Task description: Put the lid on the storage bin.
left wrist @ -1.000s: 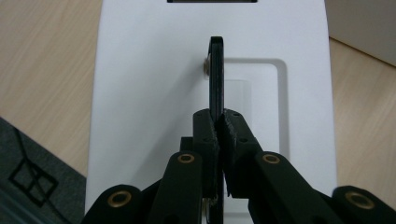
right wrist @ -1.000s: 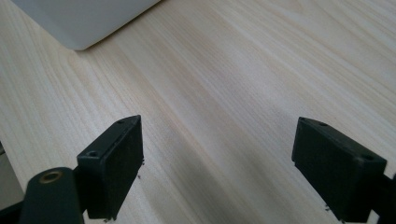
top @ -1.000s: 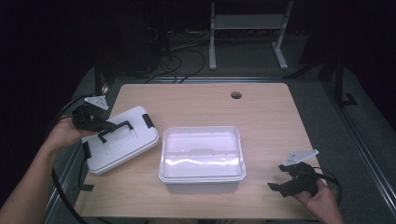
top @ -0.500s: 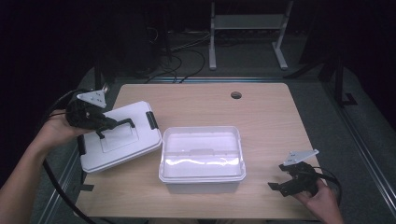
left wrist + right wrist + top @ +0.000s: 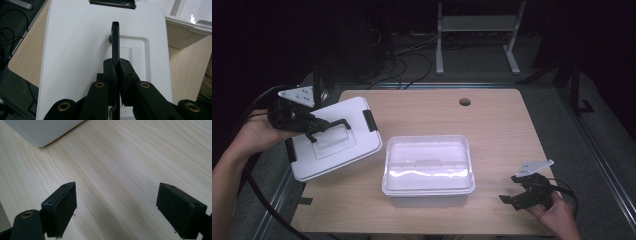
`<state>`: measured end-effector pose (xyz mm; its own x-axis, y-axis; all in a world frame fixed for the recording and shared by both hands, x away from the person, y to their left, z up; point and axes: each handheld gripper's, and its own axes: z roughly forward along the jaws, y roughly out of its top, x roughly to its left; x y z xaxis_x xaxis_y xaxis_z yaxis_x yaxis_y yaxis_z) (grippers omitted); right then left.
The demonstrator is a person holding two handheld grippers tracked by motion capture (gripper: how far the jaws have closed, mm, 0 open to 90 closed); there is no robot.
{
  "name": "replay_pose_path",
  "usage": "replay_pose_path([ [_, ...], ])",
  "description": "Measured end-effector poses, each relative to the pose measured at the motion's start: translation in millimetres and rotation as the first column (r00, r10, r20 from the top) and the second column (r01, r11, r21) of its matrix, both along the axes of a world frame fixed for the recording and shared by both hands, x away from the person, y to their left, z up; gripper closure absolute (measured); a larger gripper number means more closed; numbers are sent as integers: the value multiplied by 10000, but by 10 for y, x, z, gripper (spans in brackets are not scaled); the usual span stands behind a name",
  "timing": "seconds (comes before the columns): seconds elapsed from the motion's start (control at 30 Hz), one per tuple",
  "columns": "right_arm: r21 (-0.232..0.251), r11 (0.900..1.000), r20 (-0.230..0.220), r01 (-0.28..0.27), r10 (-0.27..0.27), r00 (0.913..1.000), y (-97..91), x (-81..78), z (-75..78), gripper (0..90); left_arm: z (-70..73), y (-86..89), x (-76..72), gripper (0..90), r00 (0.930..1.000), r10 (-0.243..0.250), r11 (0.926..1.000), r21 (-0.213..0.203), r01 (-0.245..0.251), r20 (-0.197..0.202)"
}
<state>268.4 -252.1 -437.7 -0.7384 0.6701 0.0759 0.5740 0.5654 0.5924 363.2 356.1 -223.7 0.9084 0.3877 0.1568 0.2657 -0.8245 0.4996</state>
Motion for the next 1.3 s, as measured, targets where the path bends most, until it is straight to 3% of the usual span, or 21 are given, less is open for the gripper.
replay_pose_path([
  [0.23,8,10000,70,17,-17,10000,-10,-4,12,160,144,-81,-69,849,9998,-186,9994,-281,187,13],
  [0.5,-25,10000,76,-12,12,10000,1,7,15,160,219,-329,-116,850,9967,-817,9963,-271,816,-29],
  [1.07,-68,10000,229,-43,45,9997,-17,-4,46,159,282,-1014,-155,849,9776,-2102,9776,-138,2101,-61],
  [1.3,-86,9999,279,-61,63,9996,-5,-25,59,159,284,-1320,-160,849,9639,-2664,9637,-191,2663,-13],
])
